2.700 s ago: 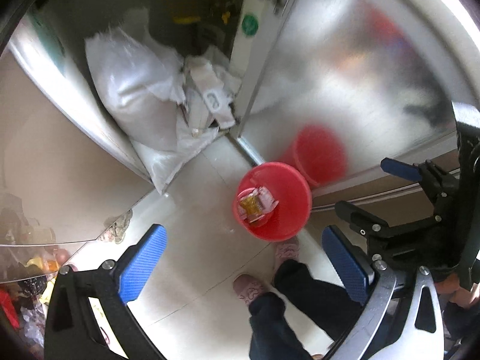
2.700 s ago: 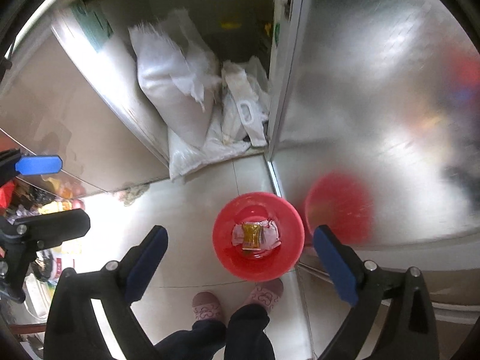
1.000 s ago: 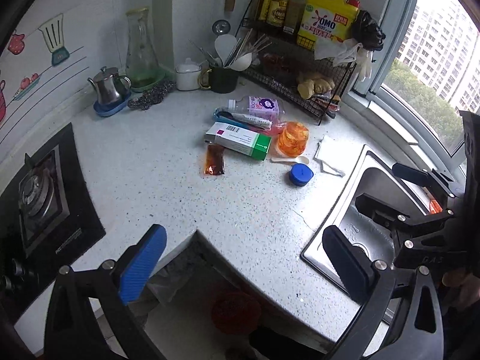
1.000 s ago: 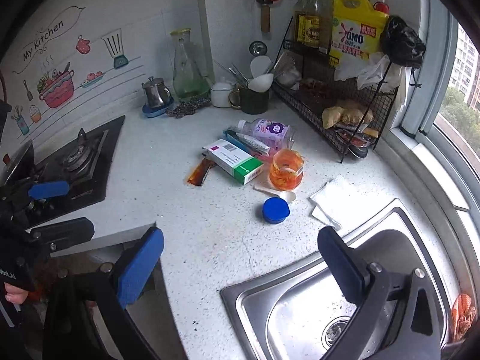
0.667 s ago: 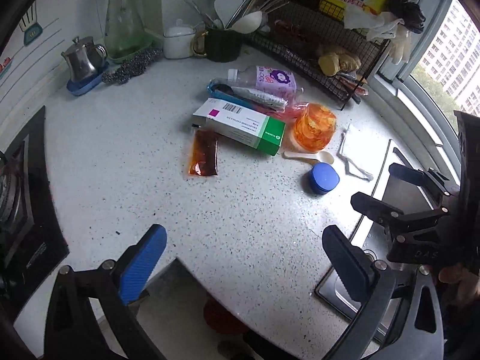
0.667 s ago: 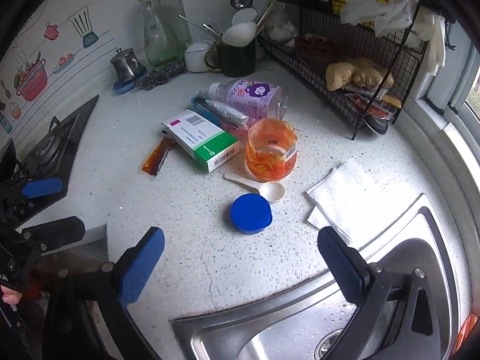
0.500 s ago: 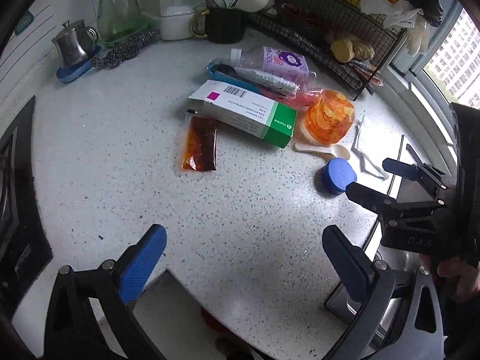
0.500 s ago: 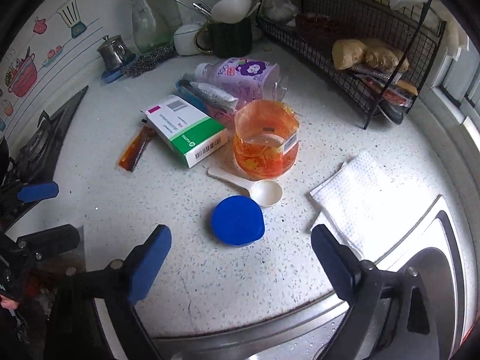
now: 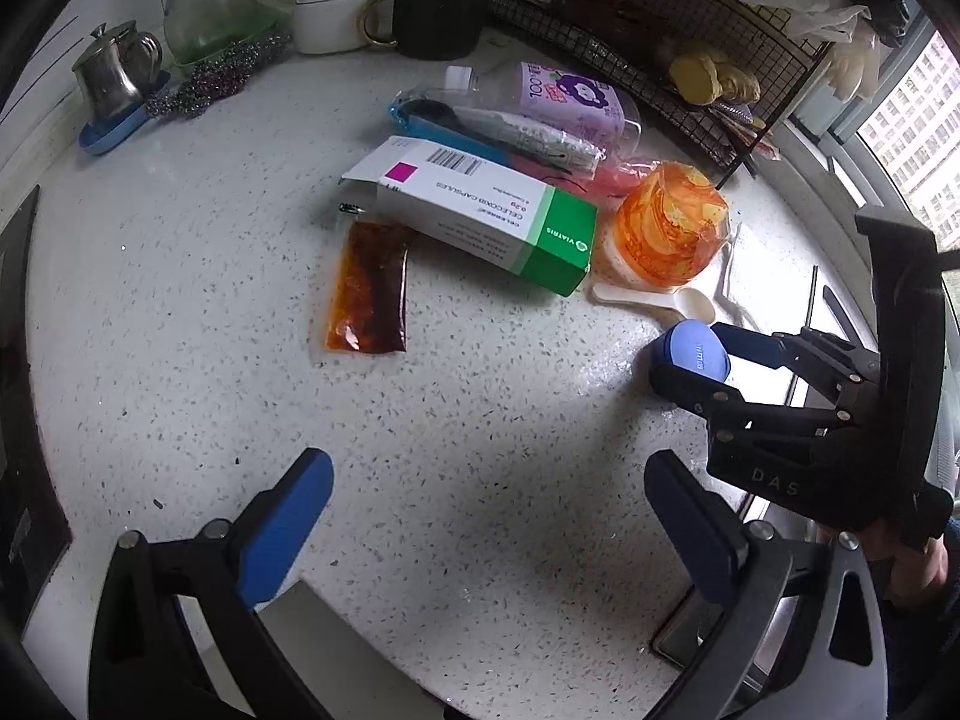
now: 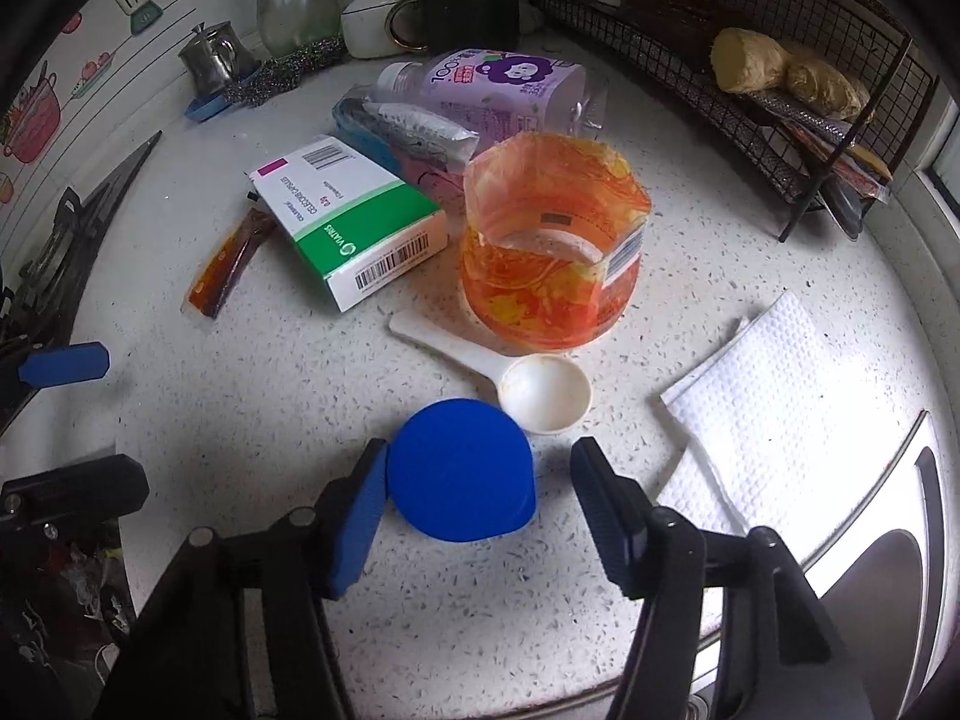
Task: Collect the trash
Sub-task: 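Grasp the blue round lid with the right tool, then grasp the orange plastic jar with the left tool while the right tool holds the lid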
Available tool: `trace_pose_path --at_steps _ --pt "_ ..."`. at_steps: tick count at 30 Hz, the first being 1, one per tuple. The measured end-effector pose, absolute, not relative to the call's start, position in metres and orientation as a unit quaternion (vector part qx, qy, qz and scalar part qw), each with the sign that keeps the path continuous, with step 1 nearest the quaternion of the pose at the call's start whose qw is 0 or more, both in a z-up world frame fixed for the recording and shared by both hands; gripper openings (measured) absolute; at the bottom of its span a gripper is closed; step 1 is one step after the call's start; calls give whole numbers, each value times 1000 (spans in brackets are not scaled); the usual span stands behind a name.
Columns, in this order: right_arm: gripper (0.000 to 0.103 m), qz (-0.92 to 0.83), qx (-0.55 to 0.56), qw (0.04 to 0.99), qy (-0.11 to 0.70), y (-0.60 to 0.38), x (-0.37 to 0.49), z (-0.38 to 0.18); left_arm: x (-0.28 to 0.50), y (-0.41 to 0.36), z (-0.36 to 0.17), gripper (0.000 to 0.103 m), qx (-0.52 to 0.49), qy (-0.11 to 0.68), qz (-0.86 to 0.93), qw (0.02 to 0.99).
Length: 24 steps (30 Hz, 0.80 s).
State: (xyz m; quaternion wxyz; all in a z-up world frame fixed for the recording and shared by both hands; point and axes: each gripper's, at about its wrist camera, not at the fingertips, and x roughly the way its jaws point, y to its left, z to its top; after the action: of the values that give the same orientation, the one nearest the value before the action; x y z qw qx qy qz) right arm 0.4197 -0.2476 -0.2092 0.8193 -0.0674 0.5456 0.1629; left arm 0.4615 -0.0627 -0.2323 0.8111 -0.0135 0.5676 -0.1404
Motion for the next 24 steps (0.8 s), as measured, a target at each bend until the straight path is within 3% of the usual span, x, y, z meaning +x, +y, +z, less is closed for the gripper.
trace_pose_path --at_steps 2,12,24 --pt "44 167 -66 821 541 -247 418 -208 461 -64 -230 103 -12 567 -142 811" --pt "43 167 -50 830 529 -260 403 -186 463 -78 -214 103 0 557 -161 815" --pt "43 89 -20 859 504 -339 412 -142 507 -155 -190 103 48 529 -226 817"
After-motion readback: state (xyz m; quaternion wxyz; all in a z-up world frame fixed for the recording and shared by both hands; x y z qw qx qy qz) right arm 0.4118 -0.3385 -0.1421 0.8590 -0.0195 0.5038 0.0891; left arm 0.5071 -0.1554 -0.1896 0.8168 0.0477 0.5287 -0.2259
